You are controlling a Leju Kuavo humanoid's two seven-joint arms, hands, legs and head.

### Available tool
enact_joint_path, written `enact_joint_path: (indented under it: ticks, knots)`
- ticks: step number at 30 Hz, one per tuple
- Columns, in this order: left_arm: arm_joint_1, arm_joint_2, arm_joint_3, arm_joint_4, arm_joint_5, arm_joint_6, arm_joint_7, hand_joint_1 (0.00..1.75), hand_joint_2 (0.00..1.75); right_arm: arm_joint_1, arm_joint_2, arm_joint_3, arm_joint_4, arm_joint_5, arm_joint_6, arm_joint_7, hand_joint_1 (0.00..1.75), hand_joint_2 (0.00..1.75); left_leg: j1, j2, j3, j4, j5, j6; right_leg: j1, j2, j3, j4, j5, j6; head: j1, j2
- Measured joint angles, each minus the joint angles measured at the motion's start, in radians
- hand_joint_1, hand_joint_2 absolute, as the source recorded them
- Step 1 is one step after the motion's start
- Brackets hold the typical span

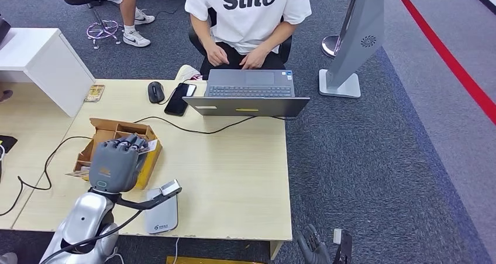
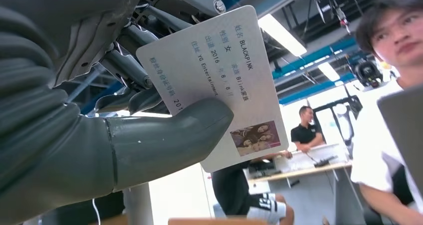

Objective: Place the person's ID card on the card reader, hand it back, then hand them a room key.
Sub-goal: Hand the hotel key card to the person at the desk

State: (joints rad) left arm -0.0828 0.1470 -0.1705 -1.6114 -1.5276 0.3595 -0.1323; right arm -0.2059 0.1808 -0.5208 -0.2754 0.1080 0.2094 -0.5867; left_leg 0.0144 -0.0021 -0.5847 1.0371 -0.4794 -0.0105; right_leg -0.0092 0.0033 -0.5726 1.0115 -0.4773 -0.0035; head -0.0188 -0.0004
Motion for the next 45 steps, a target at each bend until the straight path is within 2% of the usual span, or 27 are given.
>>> enact_joint_path:
  ticks: [4,12,23,31,45]
  knots:
    - [-0.039,0.005,0.008,0.0,-0.004,-0.007,-0.001,1.75,1.75,0.0,0.0,0.001,0.0,0.0,0.0,0.0,0.0,1.75,0.0,0.0,0.0,0.0,0.0,0.0,0.0,0.0,0.0,0.0,0.0,0.0,0.0,0.0]
    - [-0.062,0.008,0.011,0.0,-0.011,-0.011,0.003,1.75,1.75,-0.001,0.0,0.002,0.0,0.001,0.001,0.0,0.0,1.75,0.0,0.0,0.0,0.0,0.0,0.0,0.0,0.0,-0.001,0.0,0.0,0.0,0.0,0.0]
    - [-0.12,0.05,0.051,0.047,0.022,-0.04,0.038,1.75,1.75,-0.001,0.002,0.005,0.0,0.009,0.005,0.003,0.0,1.75,0.0,0.0,-0.001,0.0,0.0,0.0,0.0,0.0,-0.001,0.0,0.0,0.0,0.0,0.0]
    - [-0.13,0.063,0.082,0.056,0.023,-0.047,0.05,1.75,1.75,-0.001,0.002,0.005,0.0,0.009,0.003,0.006,0.0,1.75,0.0,0.0,-0.001,0.0,0.0,0.0,0.0,0.0,-0.001,0.0,0.0,0.0,0.0,0.0]
    - [-0.127,0.053,0.103,0.056,0.032,-0.046,0.05,1.75,1.75,-0.001,0.002,0.005,0.0,0.007,-0.001,0.006,0.0,1.75,0.0,0.0,-0.001,0.0,0.0,0.0,0.0,0.0,-0.001,0.0,0.0,0.0,0.0,0.0]
